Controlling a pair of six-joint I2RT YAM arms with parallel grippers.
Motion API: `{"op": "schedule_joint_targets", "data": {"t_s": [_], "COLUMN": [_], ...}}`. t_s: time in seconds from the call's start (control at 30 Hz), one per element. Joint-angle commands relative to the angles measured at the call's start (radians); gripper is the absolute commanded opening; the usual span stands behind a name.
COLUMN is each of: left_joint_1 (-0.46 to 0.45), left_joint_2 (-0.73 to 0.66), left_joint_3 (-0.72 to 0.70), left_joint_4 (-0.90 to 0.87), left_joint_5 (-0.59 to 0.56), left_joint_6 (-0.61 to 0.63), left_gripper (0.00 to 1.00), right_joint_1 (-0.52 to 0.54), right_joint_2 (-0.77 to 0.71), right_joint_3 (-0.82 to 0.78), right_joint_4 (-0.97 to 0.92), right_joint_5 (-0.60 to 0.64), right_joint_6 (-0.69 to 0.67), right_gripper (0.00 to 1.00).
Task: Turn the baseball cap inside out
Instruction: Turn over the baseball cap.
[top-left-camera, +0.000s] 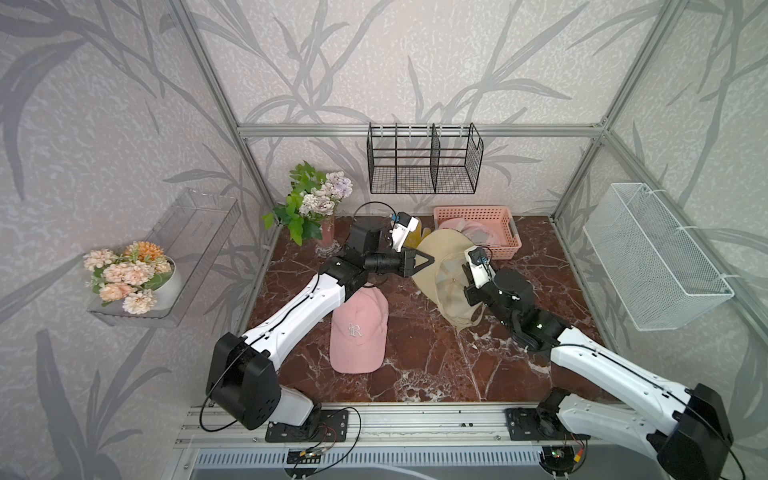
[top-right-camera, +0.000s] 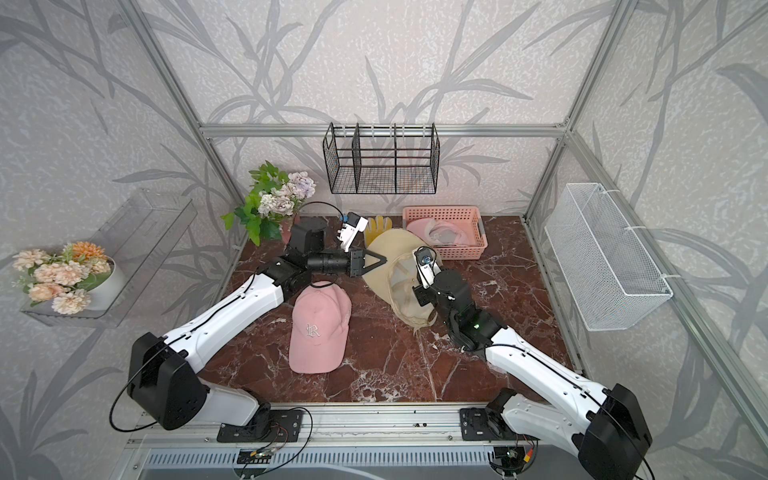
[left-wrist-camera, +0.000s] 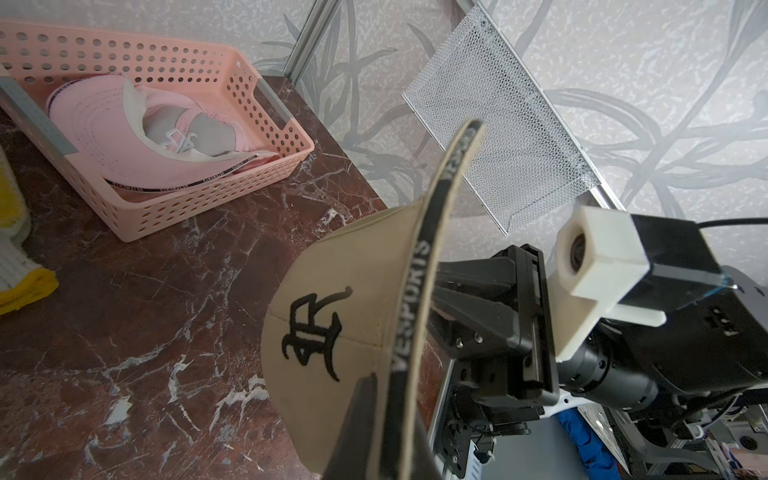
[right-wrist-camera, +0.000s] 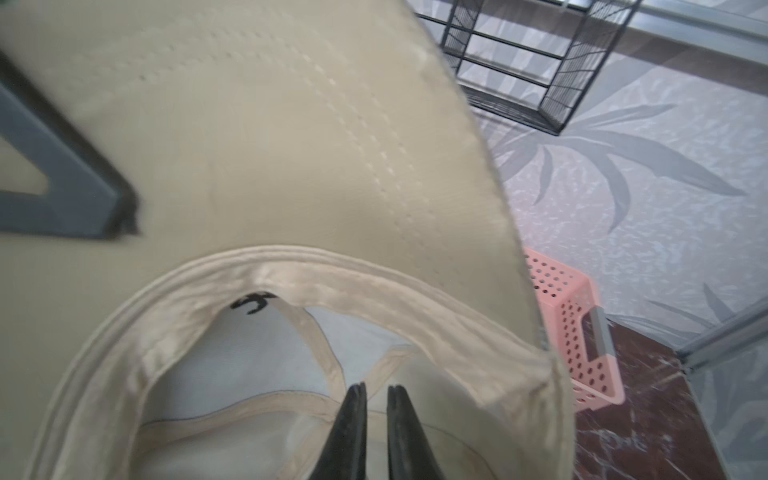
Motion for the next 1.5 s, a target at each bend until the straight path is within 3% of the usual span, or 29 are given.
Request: {"op": "schedule_joint_targets", "data": {"t_s": [0.0,0.47,0.63,0.8,0.9,1.03,1.13,1.47], "left_joint_1": [-0.005,-0.003,-0.002,-0.001,-0.001,-0.001,-0.002,-0.001], "left_joint_2": [-0.018,-0.025,-0.021,-0.019,-0.016,-0.009,-0.006,-0.005], "left_joint_3": [-0.007,-0.005,-0.007,-0.013,-0.020,-0.024,-0.022,-0.019], "left_joint_4": [0.042,0.031,0.031,0.038,0.046,0.052,0.053,0.056], "left_joint_5": [0.005,0.027,0.025,0.023,0.017,0.017,0.016,0.009], "left_joint_6": [-0.006,-0.002,-0.003,-0.004,-0.006,-0.006,-0.008,-0.006], "left_gripper": [0.02,0.02,0.03,0.03,0.03,0.03,0.03,0.03], "right_joint_1": [-0.003,-0.003,-0.005,-0.005,-0.006,-0.008,-0.009,-0.008], "right_joint_2": [0.071,0.307,0.310,0.275,0.237,0.183,0.184,0.219], "right_joint_3": [0.025,0.025,0.005,-0.011,-0.033,-0.056,-0.046,-0.039], "right_joint_4": [-0.052,0.050,0.050,0.068,0.106,0.151,0.139,0.061], "right_joint_5": [-0.068,0.274,0.298,0.271,0.152,-0.223,-0.404,-0.457], "right_joint_6": [0.048,0.117,0.128,0.124,0.111,0.095,0.118,0.130], "right_gripper": [0.12,0.07,0.07,0.14,0.16,0.16,0.16,0.17]}}
